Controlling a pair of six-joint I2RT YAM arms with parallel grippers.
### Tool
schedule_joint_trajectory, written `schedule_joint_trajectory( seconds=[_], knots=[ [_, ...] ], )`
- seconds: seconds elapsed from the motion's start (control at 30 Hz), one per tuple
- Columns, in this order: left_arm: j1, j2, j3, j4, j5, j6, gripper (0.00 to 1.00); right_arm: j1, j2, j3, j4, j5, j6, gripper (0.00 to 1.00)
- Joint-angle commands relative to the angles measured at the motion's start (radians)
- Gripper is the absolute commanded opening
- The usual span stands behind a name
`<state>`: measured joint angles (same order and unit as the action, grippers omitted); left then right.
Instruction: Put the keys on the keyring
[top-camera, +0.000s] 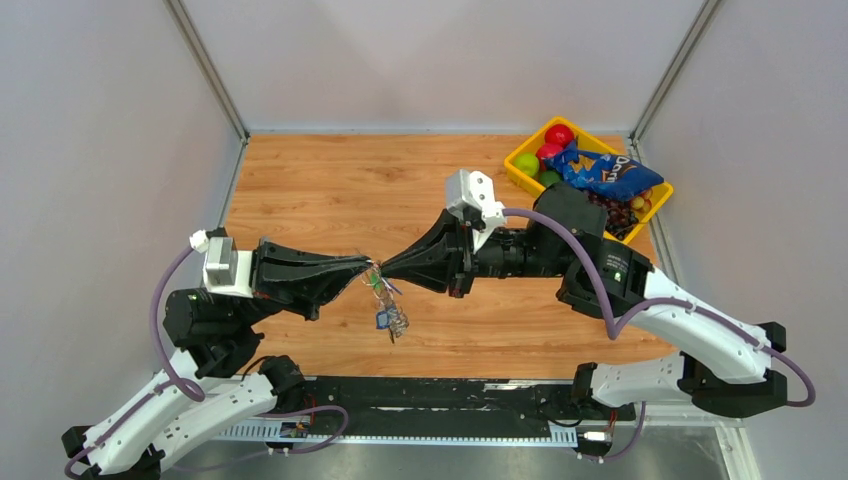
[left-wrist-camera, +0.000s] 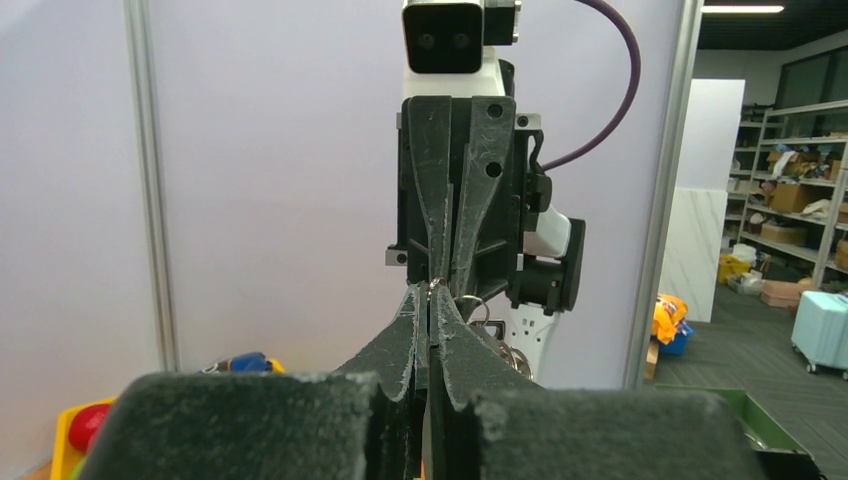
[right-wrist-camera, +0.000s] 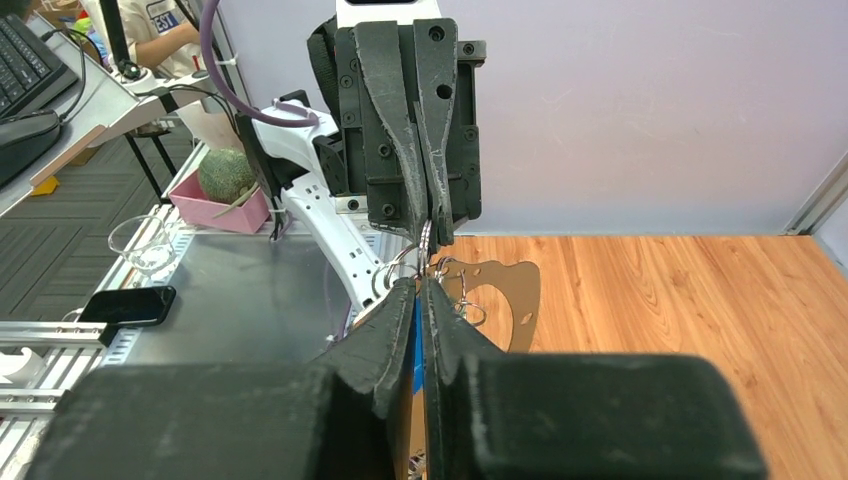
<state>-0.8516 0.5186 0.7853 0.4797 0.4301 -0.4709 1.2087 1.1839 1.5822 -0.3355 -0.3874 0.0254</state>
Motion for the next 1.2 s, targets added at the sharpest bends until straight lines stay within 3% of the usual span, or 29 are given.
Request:
schedule_joint_trajectory(
  seconds=[0.0, 0.63, 0.93, 1.17],
  knots=[
    [0.000, -0.006, -0.002, 0.087, -0.021, -0.015, 0.00, 0.005, 0.021, -0.017, 0.045, -0.039, 0.024, 0.09],
    [0.001, -0.004, -0.003, 0.090, -0.033, -0.014, 0.00, 0.005, -0.039, -0.049, 0.032, 0.029, -0.018, 0.10],
    [0.001, -0.008, -0.006, 0.096, -0.048, -0.021, 0.00, 0.005, -0.082, -0.019, -0.002, 0.057, -0.076, 0.22],
    [0.002, -0.014, -0.018, 0.110, -0.067, -0.039, 0.00, 0.005, -0.029, 0.024, 0.008, 0.051, -0.061, 0.22]
  ],
)
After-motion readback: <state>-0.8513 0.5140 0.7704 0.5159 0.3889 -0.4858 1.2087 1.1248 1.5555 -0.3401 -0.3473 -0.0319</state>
